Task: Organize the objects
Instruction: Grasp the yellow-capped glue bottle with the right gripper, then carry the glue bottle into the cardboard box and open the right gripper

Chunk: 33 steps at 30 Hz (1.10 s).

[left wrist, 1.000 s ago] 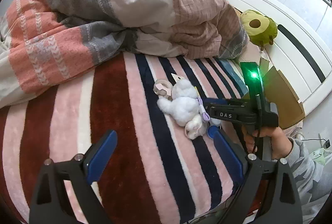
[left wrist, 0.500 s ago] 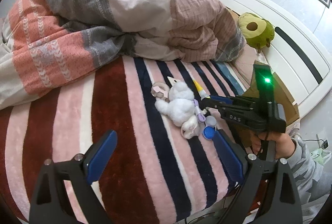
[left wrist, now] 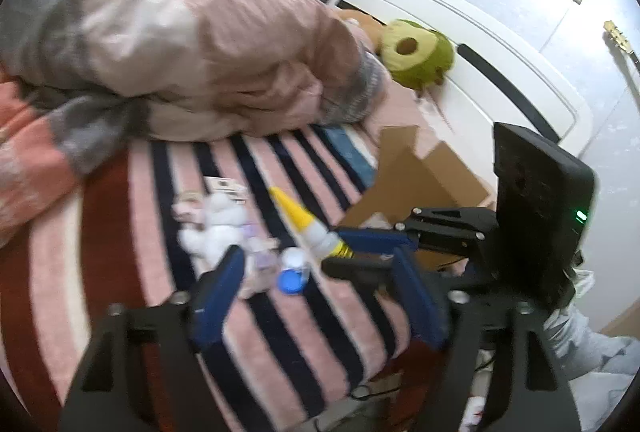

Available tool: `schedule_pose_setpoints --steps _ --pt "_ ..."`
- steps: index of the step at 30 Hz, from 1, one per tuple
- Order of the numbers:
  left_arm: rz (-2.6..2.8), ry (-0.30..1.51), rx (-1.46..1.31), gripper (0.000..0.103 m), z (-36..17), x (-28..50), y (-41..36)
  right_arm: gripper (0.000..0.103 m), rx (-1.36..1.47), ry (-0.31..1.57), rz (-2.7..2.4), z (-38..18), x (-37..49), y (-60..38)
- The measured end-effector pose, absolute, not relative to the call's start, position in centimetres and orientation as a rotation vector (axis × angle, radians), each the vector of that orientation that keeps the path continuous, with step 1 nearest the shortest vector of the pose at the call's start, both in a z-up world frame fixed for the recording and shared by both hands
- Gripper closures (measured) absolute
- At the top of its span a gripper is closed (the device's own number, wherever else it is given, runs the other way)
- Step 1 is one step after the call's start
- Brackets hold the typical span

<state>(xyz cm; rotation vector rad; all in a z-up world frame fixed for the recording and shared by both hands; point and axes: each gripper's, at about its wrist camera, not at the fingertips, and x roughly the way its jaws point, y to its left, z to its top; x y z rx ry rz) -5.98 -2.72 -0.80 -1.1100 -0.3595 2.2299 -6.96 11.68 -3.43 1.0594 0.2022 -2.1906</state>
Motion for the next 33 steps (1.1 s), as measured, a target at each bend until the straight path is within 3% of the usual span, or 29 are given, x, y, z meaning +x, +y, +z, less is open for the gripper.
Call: schedule_pose_setpoints --steps 11,24,33 --pt "2.166 -0.339 -1.121 0.078 1.6 -7.9 3.1 0.085 1.0 0.154 -2.201 0.4 -4.8 15.5" --pt "2.118 -0.204 -1.13 0.079 3.6 -9.6 14.1 0.085 0.998 -0.008 -2.263 2.4 -5.2 26.2" --pt "2.097 -0.136 -1.231 0.079 2.2 -11.0 20.3 0.085 1.064 -0.111 -2.236 1.0 -6.6 32.9"
